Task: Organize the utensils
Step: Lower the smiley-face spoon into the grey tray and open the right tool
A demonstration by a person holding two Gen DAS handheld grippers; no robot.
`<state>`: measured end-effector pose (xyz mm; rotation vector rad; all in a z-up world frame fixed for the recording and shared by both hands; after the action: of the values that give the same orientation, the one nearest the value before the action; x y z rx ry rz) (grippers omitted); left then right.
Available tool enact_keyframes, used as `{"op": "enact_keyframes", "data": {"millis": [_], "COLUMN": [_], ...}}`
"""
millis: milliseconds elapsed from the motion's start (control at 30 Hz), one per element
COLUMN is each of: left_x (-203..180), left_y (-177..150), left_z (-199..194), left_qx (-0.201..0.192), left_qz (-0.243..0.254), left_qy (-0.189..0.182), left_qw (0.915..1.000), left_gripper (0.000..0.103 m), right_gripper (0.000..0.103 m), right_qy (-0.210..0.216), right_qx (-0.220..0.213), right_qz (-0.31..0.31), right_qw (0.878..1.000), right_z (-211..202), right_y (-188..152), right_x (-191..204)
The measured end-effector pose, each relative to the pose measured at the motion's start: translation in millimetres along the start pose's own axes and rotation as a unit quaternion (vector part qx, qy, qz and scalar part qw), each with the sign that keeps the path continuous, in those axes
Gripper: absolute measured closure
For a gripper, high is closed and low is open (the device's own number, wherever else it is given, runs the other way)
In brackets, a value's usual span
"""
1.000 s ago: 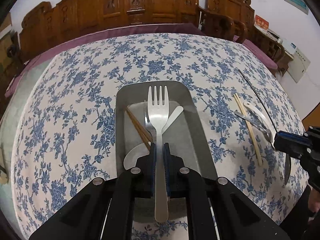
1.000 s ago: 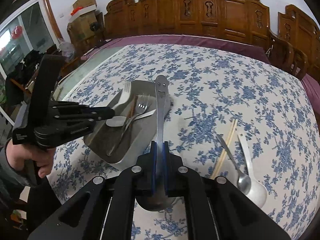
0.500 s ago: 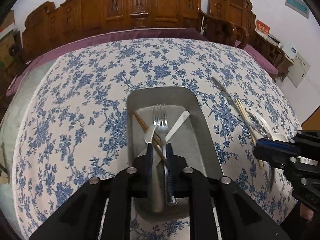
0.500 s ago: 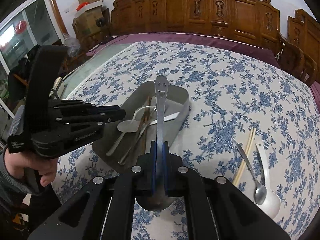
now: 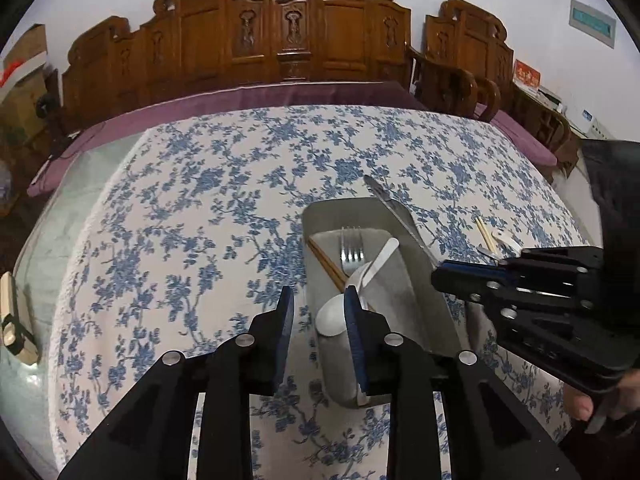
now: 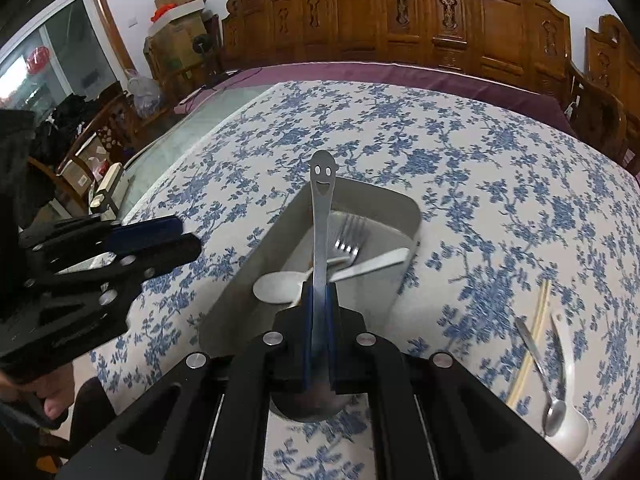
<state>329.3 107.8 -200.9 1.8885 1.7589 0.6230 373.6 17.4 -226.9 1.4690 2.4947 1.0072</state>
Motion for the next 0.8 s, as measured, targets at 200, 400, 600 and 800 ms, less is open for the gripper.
{"op": "enact_keyframes", "data": {"millis": [200, 400, 600, 800], "left_x": [13.1, 21.1, 23.9, 26.1], "left_y": [-1.3, -3.1, -6.5, -11.6], "left_z": [-8.8, -11.3, -9.9, -6.7], "left_qx": [-0.006, -0.009, -0.005, 0.001], "left_qz": [-0.007, -0.011, -0.013, -0.016], "left_qy": [0.003, 0.004, 0.006, 0.009], "left_qw": [1.0000, 0.9999, 0.9999, 0.9998], "left_gripper": [0.078, 0.078, 0.078, 0.078], "right_gripper": [0.096, 0.096, 0.096, 0.096], "right_qy": [-0.004, -0.017, -0.042, -0.046], "right_qx": [0.013, 0.032, 0.044, 0.041], "right_qz": [-0.002, 0.000, 0.008, 0.005], "right_qw": [1.000, 0.999, 0.998, 0.998], "right_z": [24.7, 48.0, 65.8, 68.1], "right_y": [1.7, -4.1, -7.4, -3.6], "right_x": [8.8, 7.1, -10.0, -16.0]}}
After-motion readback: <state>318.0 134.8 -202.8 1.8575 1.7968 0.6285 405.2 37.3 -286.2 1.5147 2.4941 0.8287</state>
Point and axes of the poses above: each gripper's, at about its wrist camera, not at the fingertips, and z roughly the way its jaws point, x to its left, y to its top, the point moved 7 cm from there along z, roughly the way its jaws point, and after that the axes turned 3 degrees about y, right-handed, at the moved point
